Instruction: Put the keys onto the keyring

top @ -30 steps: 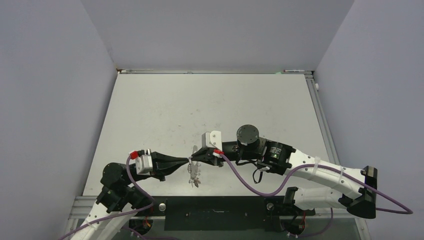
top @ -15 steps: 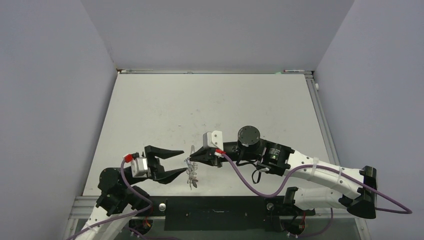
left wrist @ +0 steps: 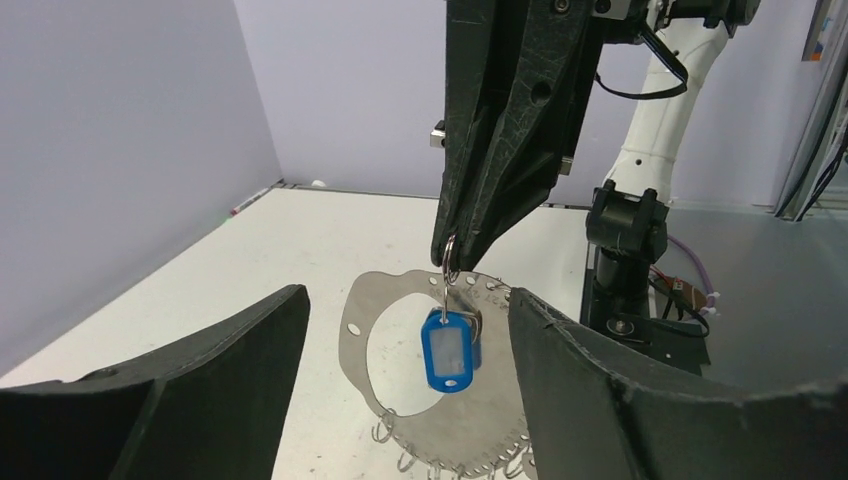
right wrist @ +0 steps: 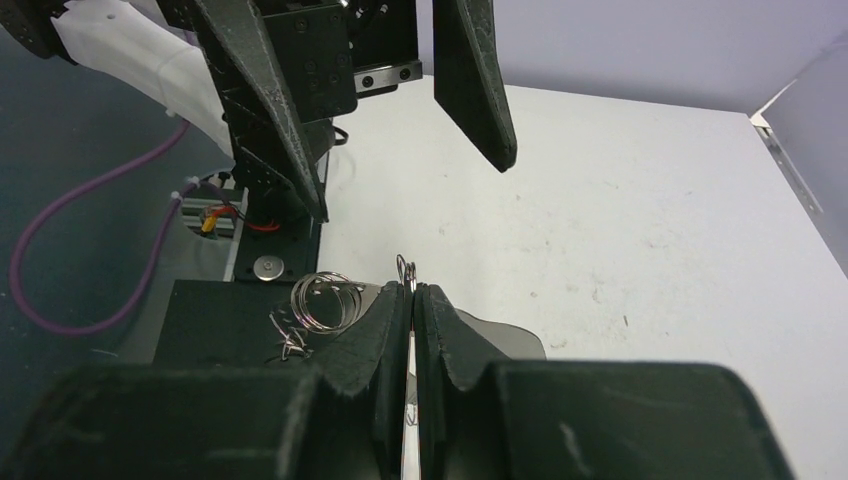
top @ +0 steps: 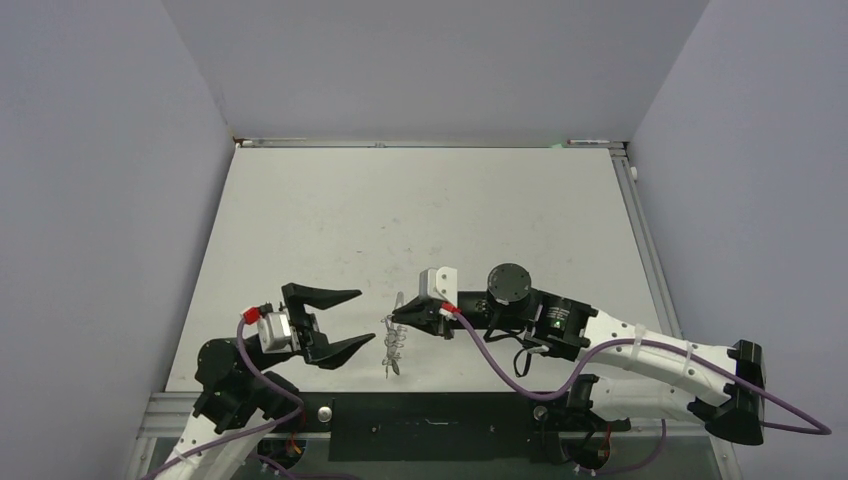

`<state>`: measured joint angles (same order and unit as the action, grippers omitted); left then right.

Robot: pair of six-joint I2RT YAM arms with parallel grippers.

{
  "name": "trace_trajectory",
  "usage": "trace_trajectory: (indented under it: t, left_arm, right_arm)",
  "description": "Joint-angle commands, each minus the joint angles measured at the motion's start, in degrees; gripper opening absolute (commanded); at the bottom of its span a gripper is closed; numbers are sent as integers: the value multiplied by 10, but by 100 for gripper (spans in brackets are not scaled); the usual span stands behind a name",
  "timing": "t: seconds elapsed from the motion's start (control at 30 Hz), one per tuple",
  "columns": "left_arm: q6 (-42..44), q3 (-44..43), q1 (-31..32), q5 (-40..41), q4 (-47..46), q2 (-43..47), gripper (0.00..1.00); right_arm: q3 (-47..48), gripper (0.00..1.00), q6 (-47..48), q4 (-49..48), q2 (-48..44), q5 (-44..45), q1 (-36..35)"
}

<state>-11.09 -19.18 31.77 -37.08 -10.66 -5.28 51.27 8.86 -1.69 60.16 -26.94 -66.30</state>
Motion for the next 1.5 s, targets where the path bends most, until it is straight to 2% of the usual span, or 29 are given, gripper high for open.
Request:
trace_trajectory:
  t: [0.0,0.1,0.3,0.37,0.5,0.63,0.73,0.97,1.07,1.17,1.27,1.47]
  left_arm:
    - [-23,9,-4,21,-29,-4,75]
    - [-48,11,-4,57,-32,-7,85]
    - [-65,-11,-4,150,24,-18,89]
    - [-65,-18,-4,187,40,-21,98]
    - [-110,-10,1,330,54,5,96]
    - [-103,-2,5,347,58,14,96]
    - [-81,0,5,334,63,8,100]
    - [-58,-11,2,228,62,-26,78]
    - [-57,-2,1,192,45,-11,72]
    - [-56,1,1,190,41,-4,70]
    - [-57,-2,0,163,31,-9,68]
    - [-118,29,0,25,-61,-1,65]
  right_arm:
    - [-16,5,-2,-52,-35,45,5]
    - [-32,5,-12,-56,-46,81,5]
    - [-61,5,-61,-79,-71,181,5]
    - [-68,5,-75,-81,-80,218,5]
    - [-85,5,-111,-80,-105,266,5]
    - [-99,5,-133,-74,-139,300,5]
    - [-104,5,-145,-65,-161,305,5]
    - [-93,5,-151,-7,-175,298,5]
    - [-90,5,-150,6,-173,295,5]
    - [-81,5,-152,13,-164,278,5]
    - [-70,5,-143,15,-156,215,4]
    - [-88,5,-121,-28,-157,57,4]
